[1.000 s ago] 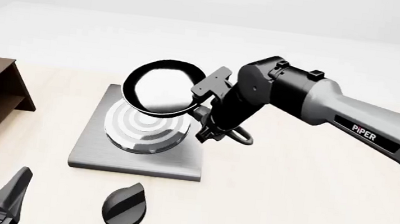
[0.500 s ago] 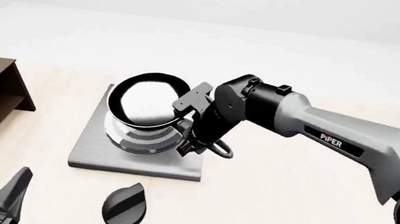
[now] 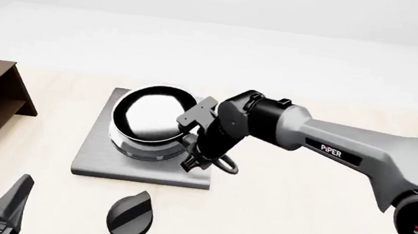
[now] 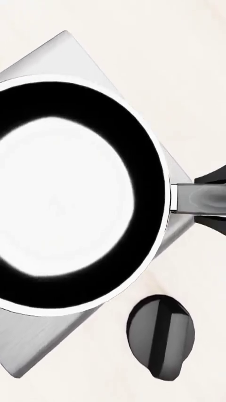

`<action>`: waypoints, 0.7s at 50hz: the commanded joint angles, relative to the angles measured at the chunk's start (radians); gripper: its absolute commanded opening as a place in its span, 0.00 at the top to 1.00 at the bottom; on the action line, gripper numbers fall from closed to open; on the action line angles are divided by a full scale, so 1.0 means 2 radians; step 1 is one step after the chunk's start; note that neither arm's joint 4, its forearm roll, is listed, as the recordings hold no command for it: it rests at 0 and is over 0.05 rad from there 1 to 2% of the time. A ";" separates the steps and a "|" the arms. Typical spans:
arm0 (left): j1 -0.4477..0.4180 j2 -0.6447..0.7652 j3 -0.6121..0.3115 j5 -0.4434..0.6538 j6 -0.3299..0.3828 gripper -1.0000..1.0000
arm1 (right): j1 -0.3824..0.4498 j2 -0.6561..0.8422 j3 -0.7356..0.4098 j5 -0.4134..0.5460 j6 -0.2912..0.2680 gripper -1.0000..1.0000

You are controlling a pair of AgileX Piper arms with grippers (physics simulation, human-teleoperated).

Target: Turn on the stove and put the frying pan on it.

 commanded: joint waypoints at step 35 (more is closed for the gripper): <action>-0.001 0.000 0.000 -0.001 -0.001 0.00 | 0.004 0.033 -0.011 -0.021 0.019 1.00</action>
